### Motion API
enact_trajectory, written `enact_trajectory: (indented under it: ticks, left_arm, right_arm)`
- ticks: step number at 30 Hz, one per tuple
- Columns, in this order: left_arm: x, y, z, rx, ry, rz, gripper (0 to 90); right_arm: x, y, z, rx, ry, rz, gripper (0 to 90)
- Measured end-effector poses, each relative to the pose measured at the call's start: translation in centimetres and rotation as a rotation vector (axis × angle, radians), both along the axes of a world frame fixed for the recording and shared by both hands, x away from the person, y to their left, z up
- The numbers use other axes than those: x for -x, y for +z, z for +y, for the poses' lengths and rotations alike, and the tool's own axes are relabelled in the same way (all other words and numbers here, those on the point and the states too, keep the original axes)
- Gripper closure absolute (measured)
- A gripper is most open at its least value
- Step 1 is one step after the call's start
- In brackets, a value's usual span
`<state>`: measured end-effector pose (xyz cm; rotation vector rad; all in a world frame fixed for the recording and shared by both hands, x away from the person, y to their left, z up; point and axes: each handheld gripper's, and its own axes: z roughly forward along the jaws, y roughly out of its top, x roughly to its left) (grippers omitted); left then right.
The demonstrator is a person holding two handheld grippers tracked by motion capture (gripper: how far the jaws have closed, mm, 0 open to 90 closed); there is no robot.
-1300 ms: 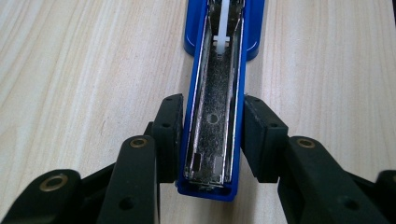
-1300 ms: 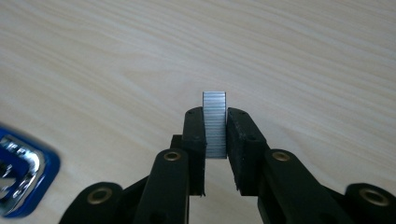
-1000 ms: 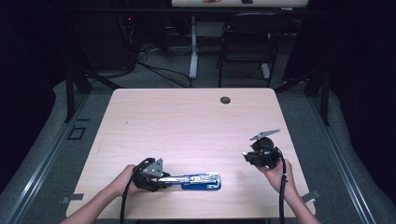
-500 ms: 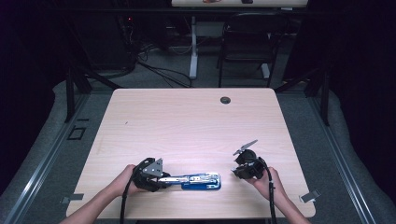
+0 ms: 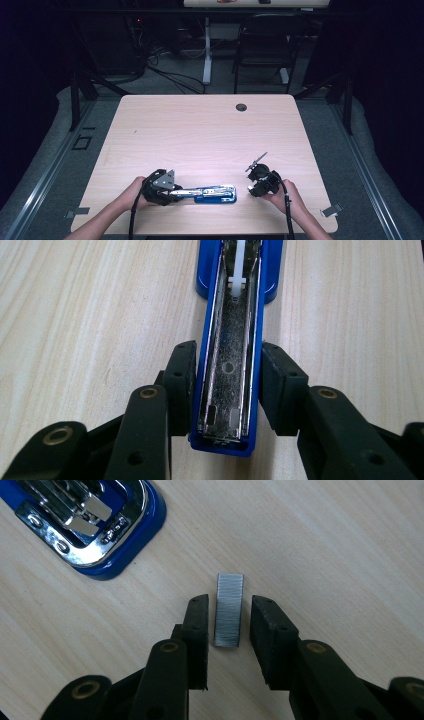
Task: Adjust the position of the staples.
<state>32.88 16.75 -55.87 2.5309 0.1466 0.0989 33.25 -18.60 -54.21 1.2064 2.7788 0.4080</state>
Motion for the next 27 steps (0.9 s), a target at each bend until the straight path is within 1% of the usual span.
enact_trajectory:
  ticks: [1,2,3,4,5,6,7,8,9,10,11,12,13,14,15,17,20,21,22,23,24,25,26,27]
  left_arm:
    - [0.0,0.0,0.0,0.001,0.002,-0.002,61.8]
    - [-0.1,0.0,0.0,-0.001,-0.007,0.010,61.8]
    - [-0.1,0.0,0.0,-0.004,-0.008,0.011,61.8]
    - [-0.1,0.0,0.0,-0.006,-0.011,0.011,61.8]
    - [-0.1,0.0,-0.1,-0.009,-0.008,0.007,61.7]
    - [-0.1,0.0,-0.1,-0.011,-0.009,0.006,61.7]
    - [0.0,0.0,-0.1,-0.014,-0.009,0.004,61.7]
    - [0.0,0.0,-0.1,-0.012,-0.010,0.005,61.8]
    - [0.0,0.0,-0.1,-0.012,-0.009,0.006,61.8]
    - [0.0,0.0,-0.1,-0.013,-0.009,0.006,61.8]
    - [0.0,0.0,-0.1,-0.011,-0.006,0.007,61.8]
    - [0.0,-0.1,-0.1,-0.010,-0.006,0.008,61.9]
    - [0.0,-0.1,-0.1,-0.010,-0.006,0.009,61.9]
    - [0.0,-0.1,-0.1,-0.010,-0.006,0.010,61.9]
    - [0.0,-0.1,-0.1,-0.013,-0.009,0.009,62.0]
    - [0.0,-0.1,-0.1,-0.013,-0.010,0.010,62.0]
    - [0.0,-0.2,-0.2,-0.016,-0.011,0.009,62.1]
    - [0.0,-0.2,-0.2,-0.014,-0.008,0.005,62.1]
    - [0.0,-0.2,-0.2,-0.014,-0.007,0.005,62.1]
    - [0.0,-0.2,-0.2,-0.014,-0.007,0.006,62.1]
    - [0.0,-0.2,-0.2,-0.015,-0.006,0.006,62.1]
    - [0.0,-0.2,-0.2,-0.014,-0.006,0.006,62.1]
    - [0.0,-0.2,-0.2,-0.016,-0.008,0.006,62.1]
    - [0.0,-0.2,-0.2,-0.016,-0.008,0.005,62.2]
  right_arm:
    - [-0.1,0.2,-0.1,0.003,-0.001,0.001,70.1]
    - [-0.1,0.4,-0.1,-0.016,-0.004,0.006,70.2]
    - [-0.3,0.7,-0.1,-0.015,-0.008,0.012,69.9]
    - [-0.4,0.9,0.0,-0.012,-0.010,0.037,69.6]
    - [-0.6,1.0,0.2,0.002,-0.006,0.048,69.7]
    - [-0.9,1.3,0.4,0.027,0.002,0.043,70.1]
    - [-1.0,1.4,0.6,0.033,-0.004,0.051,70.2]
    - [-1.2,1.4,0.9,0.049,0.005,0.068,70.6]
    - [-1.3,1.4,1.1,0.053,0.002,0.065,71.1]
    - [-1.5,1.4,1.4,0.079,0.002,0.067,71.2]
    - [-1.6,1.3,1.6,0.090,0.008,0.062,71.7]
    - [-1.7,1.1,1.8,0.087,0.004,0.068,71.8]
    - [-1.8,1.1,1.9,0.095,0.007,0.076,71.8]
    - [-1.8,0.9,2.0,0.100,0.011,0.069,72.0]
    - [-1.9,0.9,2.1,0.108,0.017,0.075,72.0]
    - [-1.9,0.7,2.3,0.107,0.011,0.073,72.6]
    - [-1.9,0.6,2.3,0.120,0.016,0.075,73.6]
    - [-1.9,0.5,2.4,0.121,0.019,0.069,73.7]
    - [-1.9,0.4,2.4,0.133,0.021,0.068,74.6]
    - [-1.9,0.3,2.4,0.134,0.021,0.073,75.2]
    - [-1.9,0.1,2.4,0.129,0.023,0.064,75.7]
    - [-1.9,0.1,2.4,0.137,0.023,0.068,77.8]
    - [-1.9,0.1,2.5,0.140,0.026,0.071,77.8]
    - [-1.8,0.0,2.5,0.128,0.017,0.058,77.9]
